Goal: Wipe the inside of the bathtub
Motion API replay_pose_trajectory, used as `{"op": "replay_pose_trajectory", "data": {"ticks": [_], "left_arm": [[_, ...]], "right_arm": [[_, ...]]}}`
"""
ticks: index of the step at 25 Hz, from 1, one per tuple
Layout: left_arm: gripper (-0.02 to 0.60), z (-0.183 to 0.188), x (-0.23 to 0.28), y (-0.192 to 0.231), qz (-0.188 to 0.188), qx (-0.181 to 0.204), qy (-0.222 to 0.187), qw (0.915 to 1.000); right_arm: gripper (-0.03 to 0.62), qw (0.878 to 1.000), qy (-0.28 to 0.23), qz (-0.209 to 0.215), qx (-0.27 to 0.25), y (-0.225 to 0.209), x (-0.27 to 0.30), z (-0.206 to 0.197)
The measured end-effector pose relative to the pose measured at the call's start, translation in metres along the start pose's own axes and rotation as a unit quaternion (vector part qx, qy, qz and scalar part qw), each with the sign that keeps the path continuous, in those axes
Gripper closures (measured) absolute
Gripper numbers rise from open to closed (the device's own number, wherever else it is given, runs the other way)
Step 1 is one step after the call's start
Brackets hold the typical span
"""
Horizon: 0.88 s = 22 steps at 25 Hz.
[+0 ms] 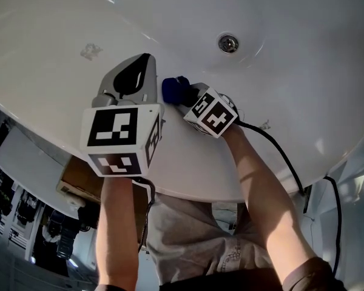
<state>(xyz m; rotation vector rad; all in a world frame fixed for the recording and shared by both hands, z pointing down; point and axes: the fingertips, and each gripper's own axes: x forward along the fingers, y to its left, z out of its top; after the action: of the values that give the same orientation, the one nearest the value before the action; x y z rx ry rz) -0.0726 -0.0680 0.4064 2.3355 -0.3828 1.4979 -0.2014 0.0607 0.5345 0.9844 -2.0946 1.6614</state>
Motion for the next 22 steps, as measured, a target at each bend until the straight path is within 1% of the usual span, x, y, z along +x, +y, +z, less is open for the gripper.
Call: {"op": "replay_pose_trajectory", "data": {"ticks": [10,22], "left_arm": [[0.578,0.008,-0.017,-0.01,0.009,-0.004,0.004,0.9999],[0.577,0.0,-0.043,-0.015,0.029,-0.029,0.002,0.9992]], "right_arm": [[0.505,1.0,0.001,0.024,-0.009,0.039,-0.022,-0.003],[0.503,0.998,0.006,0.053,-0.033,0.087,-0.05,-0.006]]}}
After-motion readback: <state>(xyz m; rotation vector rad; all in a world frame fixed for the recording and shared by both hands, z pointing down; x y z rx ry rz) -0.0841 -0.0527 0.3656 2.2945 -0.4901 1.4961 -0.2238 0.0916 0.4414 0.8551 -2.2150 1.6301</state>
